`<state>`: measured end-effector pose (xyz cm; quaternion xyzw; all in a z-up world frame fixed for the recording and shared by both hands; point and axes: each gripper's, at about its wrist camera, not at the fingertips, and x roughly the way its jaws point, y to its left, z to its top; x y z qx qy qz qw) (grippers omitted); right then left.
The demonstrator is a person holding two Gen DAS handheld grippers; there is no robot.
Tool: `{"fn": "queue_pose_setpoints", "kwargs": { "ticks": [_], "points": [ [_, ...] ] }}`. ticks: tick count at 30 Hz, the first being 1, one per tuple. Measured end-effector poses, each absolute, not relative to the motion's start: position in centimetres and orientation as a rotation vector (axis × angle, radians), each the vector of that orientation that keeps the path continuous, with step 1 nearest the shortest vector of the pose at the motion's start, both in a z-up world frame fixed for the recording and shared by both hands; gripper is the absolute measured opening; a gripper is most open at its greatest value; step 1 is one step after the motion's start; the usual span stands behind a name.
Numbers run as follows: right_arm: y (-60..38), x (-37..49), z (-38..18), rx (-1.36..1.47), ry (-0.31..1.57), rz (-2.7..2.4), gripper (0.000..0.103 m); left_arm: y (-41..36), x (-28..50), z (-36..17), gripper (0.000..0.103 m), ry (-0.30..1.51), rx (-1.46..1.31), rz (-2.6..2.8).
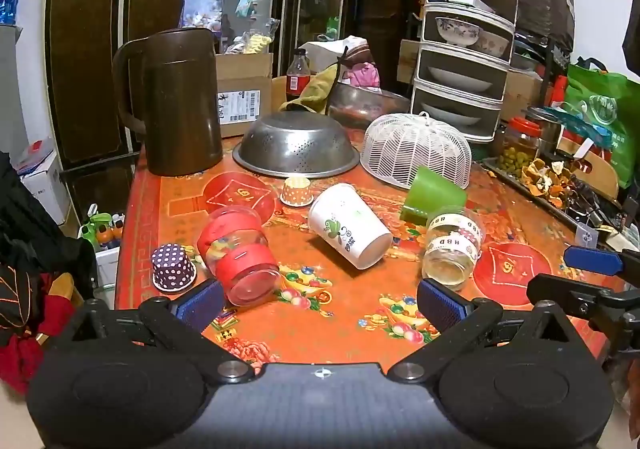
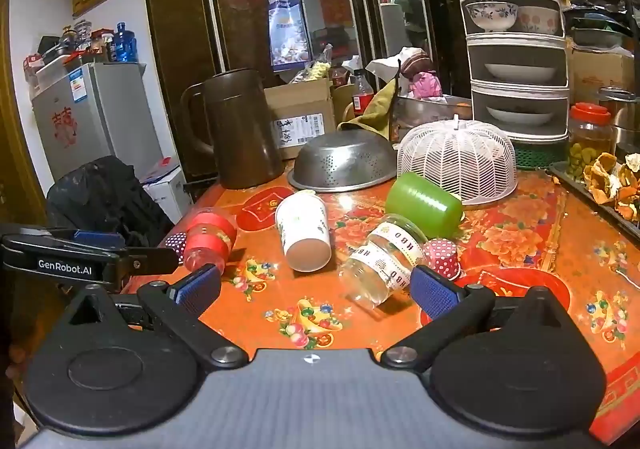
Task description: Flip cup upright
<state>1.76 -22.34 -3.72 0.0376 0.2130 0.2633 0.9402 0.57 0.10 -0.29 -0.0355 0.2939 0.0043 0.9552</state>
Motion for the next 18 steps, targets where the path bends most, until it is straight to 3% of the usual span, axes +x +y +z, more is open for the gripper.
{"fn": "queue_pose_setpoints", "kwargs": {
  "ticks": [18],
  "points": [
    [-22.73, 1.73, -3.69, 0.089, 0.439, 0.541, 0.102, -0.12, 0.37, -0.32, 0.103, 0.604, -0.065, 0.012]
  ]
}}
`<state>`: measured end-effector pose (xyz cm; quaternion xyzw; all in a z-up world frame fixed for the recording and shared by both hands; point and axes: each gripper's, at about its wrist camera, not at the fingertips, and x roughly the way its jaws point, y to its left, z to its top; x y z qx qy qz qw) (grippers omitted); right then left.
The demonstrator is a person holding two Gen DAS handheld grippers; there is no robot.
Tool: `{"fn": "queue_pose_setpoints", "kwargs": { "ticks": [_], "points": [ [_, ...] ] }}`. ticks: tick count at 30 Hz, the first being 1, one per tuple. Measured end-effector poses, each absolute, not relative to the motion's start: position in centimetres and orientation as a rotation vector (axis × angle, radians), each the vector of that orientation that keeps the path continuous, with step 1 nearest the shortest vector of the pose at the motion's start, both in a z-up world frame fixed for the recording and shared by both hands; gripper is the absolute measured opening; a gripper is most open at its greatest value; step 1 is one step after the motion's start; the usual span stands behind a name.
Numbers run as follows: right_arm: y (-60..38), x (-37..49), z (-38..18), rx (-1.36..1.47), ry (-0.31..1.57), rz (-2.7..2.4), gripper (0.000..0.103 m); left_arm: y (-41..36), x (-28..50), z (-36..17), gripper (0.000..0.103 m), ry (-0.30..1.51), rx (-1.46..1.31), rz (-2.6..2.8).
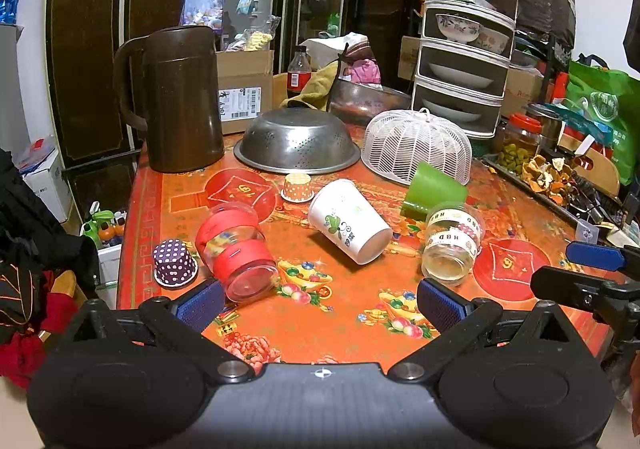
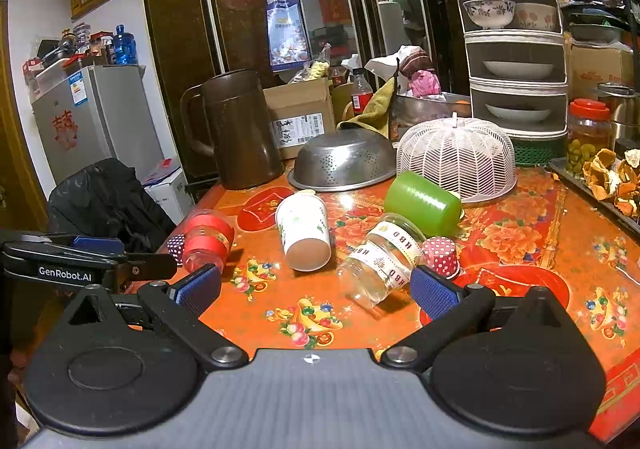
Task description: Flip cup upright
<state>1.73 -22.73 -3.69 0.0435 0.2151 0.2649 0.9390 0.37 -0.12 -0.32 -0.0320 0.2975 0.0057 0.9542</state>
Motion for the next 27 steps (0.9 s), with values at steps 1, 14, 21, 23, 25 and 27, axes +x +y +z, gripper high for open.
{"fn": "queue_pose_setpoints", "kwargs": {
  "ticks": [1, 14, 21, 23, 25, 27],
  "points": [
    [-22.75, 1.69, -3.66, 0.089, 0.438, 0.540, 0.102, -0.21, 0.30, -0.33, 0.103, 0.603, -0.063, 0.012],
    [-22.98, 1.44, -3.44, 0.085, 0.435, 0.541, 0.102, -0.39, 0.14, -0.26, 0.103, 0.602, -0.061, 0.008],
    [-22.80, 1.50, -3.54, 0.079, 0.442, 0.545, 0.102, -0.43, 0.10, -0.22, 0.103, 0.601, -0.066, 0.010],
    [-22.75, 1.49, -3.57, 0.077, 0.445, 0.546, 0.102, -0.36, 0.08, -0.23, 0.103, 0.602, -0.067, 0.011],
    [-22.69, 1.50, -3.53, 0.074, 0.447, 0.547, 0.102, -0.30, 0.08, -0.27, 0.103, 0.602, -0.067, 0.011],
    [-22.66, 1.46, -3.52, 0.071, 0.447, 0.549, 0.102, -0.29, 0.05, -0.29, 0.103, 0.603, -0.068, 0.012]
  ]
}}
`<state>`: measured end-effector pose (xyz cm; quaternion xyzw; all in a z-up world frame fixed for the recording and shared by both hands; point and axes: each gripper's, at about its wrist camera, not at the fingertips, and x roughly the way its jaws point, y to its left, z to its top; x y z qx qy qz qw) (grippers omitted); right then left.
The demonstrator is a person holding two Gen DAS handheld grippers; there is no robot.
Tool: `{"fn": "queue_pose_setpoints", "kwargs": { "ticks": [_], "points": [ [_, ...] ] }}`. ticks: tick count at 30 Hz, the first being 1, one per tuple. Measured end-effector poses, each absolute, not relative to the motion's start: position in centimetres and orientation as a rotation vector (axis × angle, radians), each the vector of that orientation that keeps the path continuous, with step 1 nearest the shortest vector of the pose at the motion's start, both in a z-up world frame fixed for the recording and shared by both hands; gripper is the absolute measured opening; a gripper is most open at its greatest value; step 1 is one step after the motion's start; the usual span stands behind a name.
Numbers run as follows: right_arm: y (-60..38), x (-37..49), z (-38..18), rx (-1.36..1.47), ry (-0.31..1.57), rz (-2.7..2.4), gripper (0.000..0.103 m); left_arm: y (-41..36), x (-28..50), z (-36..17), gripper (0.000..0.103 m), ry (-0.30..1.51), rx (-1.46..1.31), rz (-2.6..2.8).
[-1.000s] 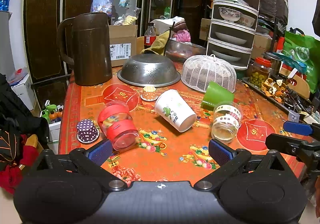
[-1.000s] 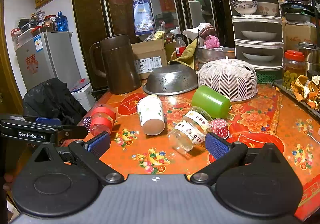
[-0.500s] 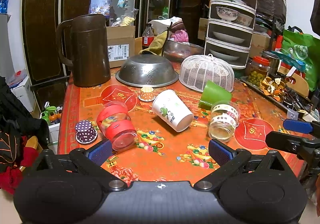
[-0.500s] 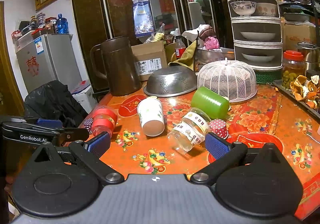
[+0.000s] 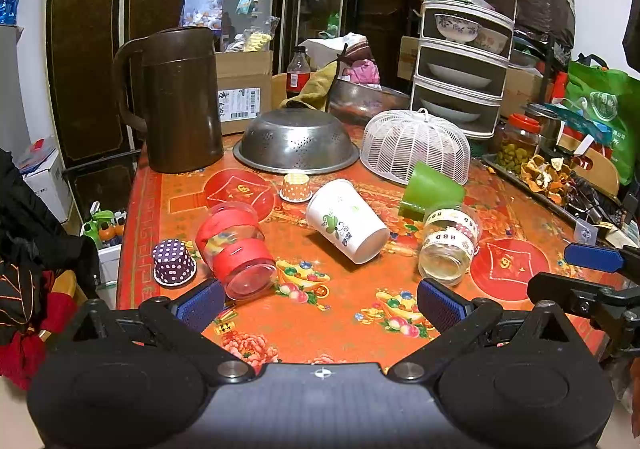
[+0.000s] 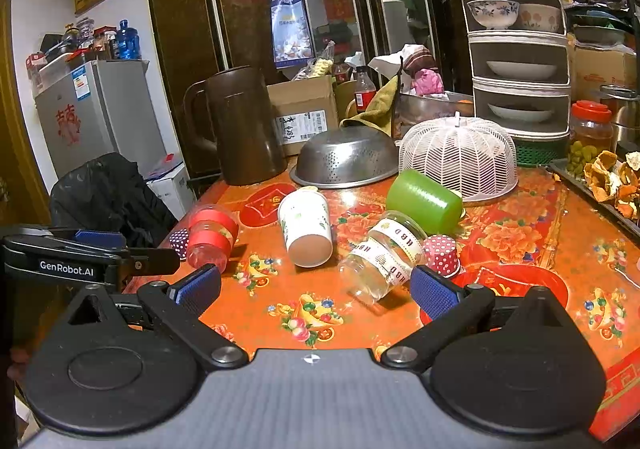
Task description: Flip cup upright
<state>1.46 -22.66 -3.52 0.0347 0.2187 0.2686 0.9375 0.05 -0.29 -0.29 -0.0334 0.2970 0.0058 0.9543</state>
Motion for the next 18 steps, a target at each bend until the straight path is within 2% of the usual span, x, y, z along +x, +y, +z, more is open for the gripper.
{"fn": "queue_pose_setpoints", "kwargs": {
  "ticks": [18],
  "points": [
    [-22.63, 1.56, -3.60, 0.068, 0.452, 0.551, 0.102, -0.09, 0.22, -0.31, 0.103, 0.611, -0.073, 0.012]
  ]
}}
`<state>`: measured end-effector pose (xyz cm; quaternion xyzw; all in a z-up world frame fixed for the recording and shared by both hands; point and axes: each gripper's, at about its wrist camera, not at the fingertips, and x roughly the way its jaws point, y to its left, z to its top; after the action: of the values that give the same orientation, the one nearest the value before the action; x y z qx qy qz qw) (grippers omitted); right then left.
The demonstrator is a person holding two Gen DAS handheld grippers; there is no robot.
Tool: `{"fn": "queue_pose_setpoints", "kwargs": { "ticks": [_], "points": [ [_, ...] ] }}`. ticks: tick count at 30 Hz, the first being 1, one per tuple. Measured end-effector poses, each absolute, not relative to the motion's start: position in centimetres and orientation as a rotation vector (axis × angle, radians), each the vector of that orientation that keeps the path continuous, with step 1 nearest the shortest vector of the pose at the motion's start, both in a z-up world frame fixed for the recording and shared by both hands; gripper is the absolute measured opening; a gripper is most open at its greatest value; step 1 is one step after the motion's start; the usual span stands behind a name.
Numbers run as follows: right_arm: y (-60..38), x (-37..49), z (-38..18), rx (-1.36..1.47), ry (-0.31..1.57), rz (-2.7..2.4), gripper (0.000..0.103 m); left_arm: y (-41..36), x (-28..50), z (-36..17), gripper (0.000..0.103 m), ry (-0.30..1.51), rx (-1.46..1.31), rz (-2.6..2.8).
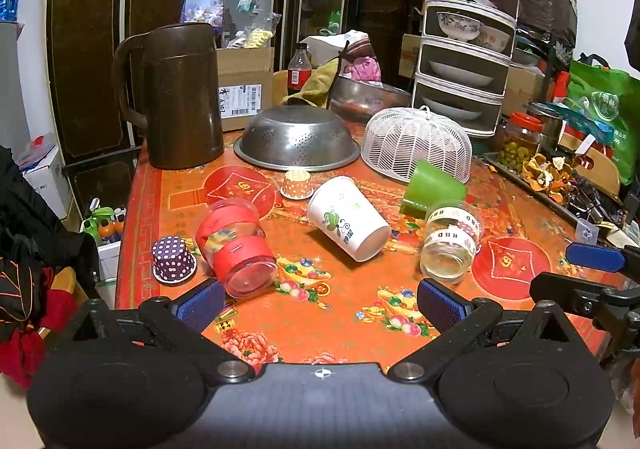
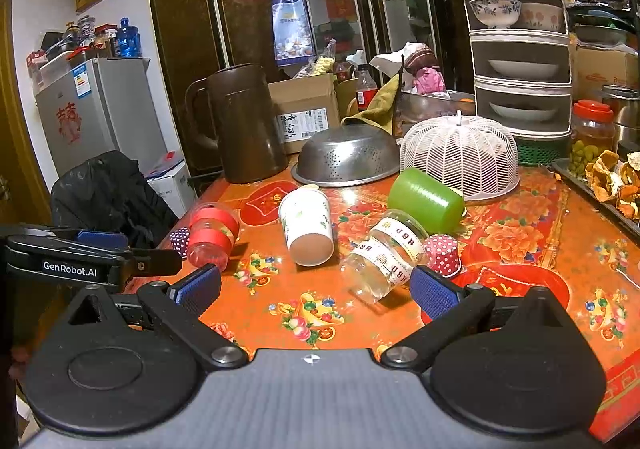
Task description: Flip cup upright
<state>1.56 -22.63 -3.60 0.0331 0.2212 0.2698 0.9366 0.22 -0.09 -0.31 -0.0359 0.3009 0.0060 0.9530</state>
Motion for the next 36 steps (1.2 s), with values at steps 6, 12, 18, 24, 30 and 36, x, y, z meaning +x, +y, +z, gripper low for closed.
{"fn": "queue_pose_setpoints", "kwargs": {
  "ticks": [6, 12, 18, 24, 30, 36],
  "points": [
    [-22.7, 1.6, -3.7, 0.068, 0.454, 0.551, 0.102, -0.1, 0.2, -0.3, 0.103, 0.612, -0.072, 0.014],
    [-22.7, 1.7, -3.7, 0.068, 0.456, 0.549, 0.102, -0.1, 0.3, -0.3, 0.103, 0.613, -0.071, 0.015],
    [-22.6, 1.8, -3.7, 0.064, 0.460, 0.548, 0.102, -0.1, 0.4, -0.3, 0.103, 0.614, -0.071, 0.015],
    [-22.4, 1.8, -3.8, 0.061, 0.464, 0.549, 0.102, -0.1, 0.5, -0.5, 0.103, 0.619, -0.073, 0.014],
    [-22.5, 1.9, -4.0, 0.063, 0.467, 0.551, 0.102, -0.3, 0.9, -0.5, 0.103, 0.630, -0.089, 0.006],
    [-23.5, 2.3, -4.6, 0.070, 0.480, 0.545, 0.102, -0.5, 4.3, 0.4, 0.103, 0.728, -0.203, -0.026]
  ]
}}
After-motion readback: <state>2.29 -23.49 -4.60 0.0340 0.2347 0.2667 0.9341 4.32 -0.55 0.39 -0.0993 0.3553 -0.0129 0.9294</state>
